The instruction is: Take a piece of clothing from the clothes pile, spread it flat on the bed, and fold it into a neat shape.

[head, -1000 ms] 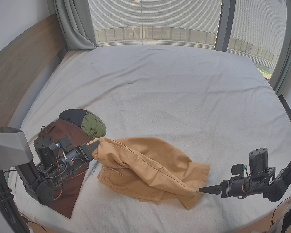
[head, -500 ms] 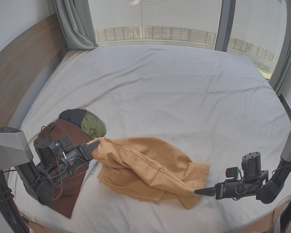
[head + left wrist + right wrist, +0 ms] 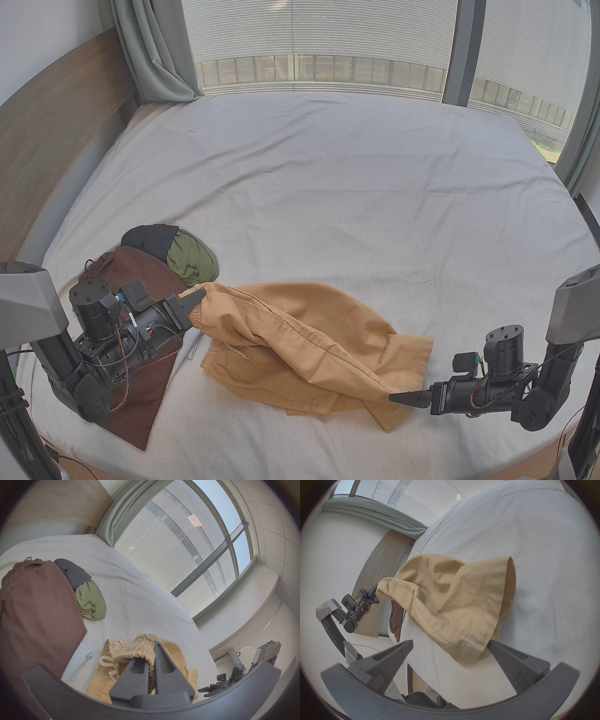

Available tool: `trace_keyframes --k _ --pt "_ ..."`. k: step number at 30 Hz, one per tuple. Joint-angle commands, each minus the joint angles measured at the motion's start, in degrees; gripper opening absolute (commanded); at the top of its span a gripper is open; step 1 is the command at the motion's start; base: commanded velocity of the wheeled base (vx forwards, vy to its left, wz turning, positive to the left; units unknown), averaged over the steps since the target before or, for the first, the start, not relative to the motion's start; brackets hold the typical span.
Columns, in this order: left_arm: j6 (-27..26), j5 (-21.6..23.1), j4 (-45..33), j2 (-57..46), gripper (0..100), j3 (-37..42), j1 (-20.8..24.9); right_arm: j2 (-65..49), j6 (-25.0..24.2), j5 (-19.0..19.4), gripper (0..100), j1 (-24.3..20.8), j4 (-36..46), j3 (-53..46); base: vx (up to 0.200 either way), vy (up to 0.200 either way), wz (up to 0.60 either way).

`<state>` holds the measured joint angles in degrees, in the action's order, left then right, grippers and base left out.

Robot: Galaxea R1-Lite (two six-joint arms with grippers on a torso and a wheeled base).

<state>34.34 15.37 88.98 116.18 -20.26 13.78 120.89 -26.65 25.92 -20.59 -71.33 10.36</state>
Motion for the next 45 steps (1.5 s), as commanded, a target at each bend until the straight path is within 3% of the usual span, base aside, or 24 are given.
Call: trace_keyframes --k 1,11,16,32,33,41,45 --pt "0.0 0.0 0.1 -0.1 0 0.0 0.0 3.2 -0.3 0.0 100 -0.7 -2.1 -0.7 0.000 0.000 0.00" --pt "0.0 0.0 0.1 -0.2 0 -0.1 0.0 3.3 -2.6 0.0 100 -2.8 -9.1 -3.1 0.000 0.000 0.00" --pt "0.0 0.0 0.1 0.0 0 -0.2 -0.1 3.2 -2.4 0.2 100 -4.5 -16.9 -6.9 0.000 0.000 0.00" --pt "0.0 0.0 0.1 0.0 0 -0.3 -0.2 1.5 -2.3 0.4 100 -6.0 -17.0 -7.4 0.000 0.000 0.00" --pt "0.0 0.0 0.1 0.0 0 -0.4 -0.2 1.6 -2.3 0.4 0 -6.0 -17.0 -7.3 0.000 0.000 0.00" --pt "0.2 -0.1 0.1 0.2 0 -0.7 -0.5 1.4 -2.3 0.0 0 -4.6 -17.0 -5.6 0.000 0.000 0.00" --pt "0.3 -0.1 0.1 0.4 0 -1.4 -1.0 0.6 -2.6 0.0 0 -1.0 -17.0 -2.5 0.000 0.000 0.00"
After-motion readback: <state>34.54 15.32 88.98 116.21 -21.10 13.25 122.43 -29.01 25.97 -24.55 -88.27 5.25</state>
